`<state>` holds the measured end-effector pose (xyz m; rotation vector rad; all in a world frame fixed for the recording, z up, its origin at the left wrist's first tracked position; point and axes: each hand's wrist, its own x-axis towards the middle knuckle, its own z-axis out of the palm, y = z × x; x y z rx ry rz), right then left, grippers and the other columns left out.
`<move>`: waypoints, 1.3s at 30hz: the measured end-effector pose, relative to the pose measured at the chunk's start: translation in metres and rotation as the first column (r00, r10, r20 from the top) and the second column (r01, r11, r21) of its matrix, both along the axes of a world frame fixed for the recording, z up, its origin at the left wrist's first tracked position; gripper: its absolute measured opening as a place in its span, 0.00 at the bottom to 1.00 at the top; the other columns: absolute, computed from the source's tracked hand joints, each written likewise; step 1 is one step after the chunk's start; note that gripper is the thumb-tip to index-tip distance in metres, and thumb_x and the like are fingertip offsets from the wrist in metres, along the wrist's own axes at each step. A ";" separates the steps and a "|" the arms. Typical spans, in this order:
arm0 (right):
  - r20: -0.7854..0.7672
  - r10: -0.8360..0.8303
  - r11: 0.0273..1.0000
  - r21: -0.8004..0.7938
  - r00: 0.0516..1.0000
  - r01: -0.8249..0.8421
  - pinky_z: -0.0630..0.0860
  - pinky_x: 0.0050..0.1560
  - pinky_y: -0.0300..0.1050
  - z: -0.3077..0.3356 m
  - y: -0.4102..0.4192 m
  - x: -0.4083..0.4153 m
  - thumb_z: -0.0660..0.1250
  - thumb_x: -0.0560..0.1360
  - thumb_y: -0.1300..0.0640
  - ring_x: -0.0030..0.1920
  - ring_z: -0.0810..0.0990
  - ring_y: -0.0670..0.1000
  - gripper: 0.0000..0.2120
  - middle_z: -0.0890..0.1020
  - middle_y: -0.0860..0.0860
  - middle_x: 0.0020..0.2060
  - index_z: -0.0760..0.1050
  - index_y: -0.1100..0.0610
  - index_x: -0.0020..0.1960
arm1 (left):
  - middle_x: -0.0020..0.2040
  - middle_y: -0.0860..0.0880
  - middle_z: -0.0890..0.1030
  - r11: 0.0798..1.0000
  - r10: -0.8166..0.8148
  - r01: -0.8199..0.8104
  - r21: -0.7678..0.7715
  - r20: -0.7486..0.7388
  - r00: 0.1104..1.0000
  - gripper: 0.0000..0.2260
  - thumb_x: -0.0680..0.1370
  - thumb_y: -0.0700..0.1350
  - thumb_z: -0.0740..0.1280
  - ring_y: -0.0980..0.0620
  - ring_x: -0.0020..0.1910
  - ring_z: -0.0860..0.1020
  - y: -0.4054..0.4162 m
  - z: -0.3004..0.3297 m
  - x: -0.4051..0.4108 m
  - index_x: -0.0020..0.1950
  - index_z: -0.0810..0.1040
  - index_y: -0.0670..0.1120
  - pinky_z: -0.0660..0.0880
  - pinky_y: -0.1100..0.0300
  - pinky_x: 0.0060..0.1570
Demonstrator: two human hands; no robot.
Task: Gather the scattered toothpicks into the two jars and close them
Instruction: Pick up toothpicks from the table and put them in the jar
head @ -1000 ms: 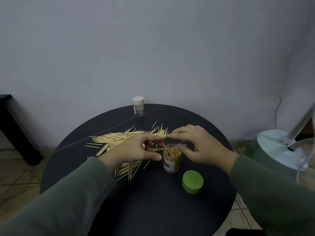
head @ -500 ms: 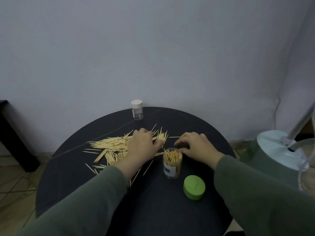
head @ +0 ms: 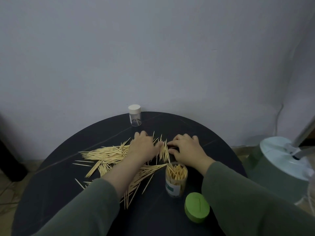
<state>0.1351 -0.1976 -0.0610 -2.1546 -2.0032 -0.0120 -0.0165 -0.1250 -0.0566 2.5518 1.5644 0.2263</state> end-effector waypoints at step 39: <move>0.270 0.257 0.966 -0.078 0.928 -0.245 0.59 0.59 0.50 0.016 -0.015 0.017 0.58 0.81 0.47 0.59 0.69 0.48 0.15 0.76 0.43 0.61 0.73 0.42 0.66 | 0.58 0.51 0.78 0.959 -0.257 0.273 0.075 -0.173 0.951 0.13 0.80 0.55 0.62 0.50 0.57 0.72 -0.045 0.025 -0.008 0.62 0.79 0.56 0.75 0.55 0.52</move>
